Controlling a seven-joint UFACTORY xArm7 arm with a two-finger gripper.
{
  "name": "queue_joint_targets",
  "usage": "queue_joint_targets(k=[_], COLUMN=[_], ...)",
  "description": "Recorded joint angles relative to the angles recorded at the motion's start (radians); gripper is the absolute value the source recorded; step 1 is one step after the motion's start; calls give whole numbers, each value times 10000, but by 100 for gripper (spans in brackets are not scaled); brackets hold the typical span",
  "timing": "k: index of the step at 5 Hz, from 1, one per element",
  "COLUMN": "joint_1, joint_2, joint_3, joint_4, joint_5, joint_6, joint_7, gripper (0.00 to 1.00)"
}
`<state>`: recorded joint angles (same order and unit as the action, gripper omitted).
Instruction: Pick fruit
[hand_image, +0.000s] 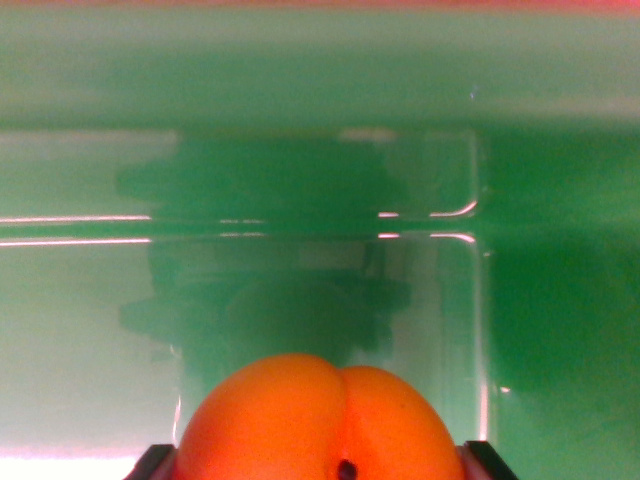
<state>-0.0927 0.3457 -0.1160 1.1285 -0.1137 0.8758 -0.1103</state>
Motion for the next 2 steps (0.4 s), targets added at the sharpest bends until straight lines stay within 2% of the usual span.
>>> queue_joint_targets(k=[1, 2], joint_1=[0, 7], joint_2=[0, -150], joint_3=[0, 0], joint_4=[0, 233], joint_5=[0, 2], joint_6=[0, 381], joint_7=[0, -34], gripper=[100, 100])
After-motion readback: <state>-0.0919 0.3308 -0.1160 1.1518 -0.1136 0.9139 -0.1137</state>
